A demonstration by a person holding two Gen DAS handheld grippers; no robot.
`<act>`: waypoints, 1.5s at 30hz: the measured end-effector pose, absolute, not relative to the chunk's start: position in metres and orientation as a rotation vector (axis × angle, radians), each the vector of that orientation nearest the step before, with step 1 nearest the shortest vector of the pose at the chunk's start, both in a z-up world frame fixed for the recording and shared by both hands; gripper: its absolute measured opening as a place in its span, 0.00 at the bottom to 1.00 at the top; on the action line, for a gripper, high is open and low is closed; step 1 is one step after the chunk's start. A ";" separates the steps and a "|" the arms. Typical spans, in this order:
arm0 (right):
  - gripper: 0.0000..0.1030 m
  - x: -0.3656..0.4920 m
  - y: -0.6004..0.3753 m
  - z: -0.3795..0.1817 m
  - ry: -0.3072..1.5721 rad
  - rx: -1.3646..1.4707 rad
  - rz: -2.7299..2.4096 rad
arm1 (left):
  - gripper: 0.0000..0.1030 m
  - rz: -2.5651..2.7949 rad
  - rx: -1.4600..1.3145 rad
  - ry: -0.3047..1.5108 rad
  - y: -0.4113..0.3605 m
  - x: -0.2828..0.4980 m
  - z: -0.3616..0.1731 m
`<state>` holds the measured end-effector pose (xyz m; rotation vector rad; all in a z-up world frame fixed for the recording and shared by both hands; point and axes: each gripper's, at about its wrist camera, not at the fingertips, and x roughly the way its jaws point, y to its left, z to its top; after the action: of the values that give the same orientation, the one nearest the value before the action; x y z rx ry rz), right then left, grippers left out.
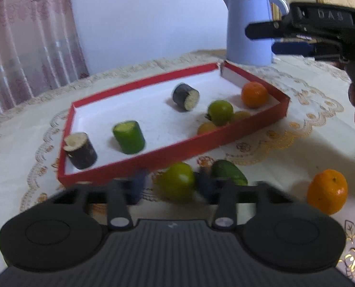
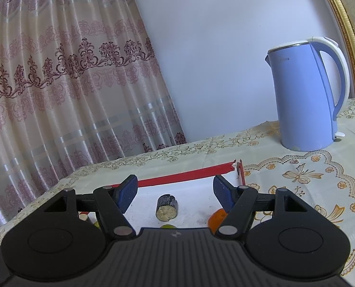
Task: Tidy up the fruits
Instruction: 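Close the left gripper on the green round fruit, then carry the green fruit into the red tray and open the left gripper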
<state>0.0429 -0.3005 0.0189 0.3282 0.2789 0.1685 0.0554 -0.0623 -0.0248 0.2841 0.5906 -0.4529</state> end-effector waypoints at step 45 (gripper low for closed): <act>0.67 0.042 -0.294 0.016 0.284 0.303 0.159 | 0.91 0.046 0.209 0.398 -0.054 0.106 0.013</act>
<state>0.0425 -0.2942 0.0162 0.3027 0.2840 0.1587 0.1061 -0.0537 0.0127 0.2090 0.3980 0.0457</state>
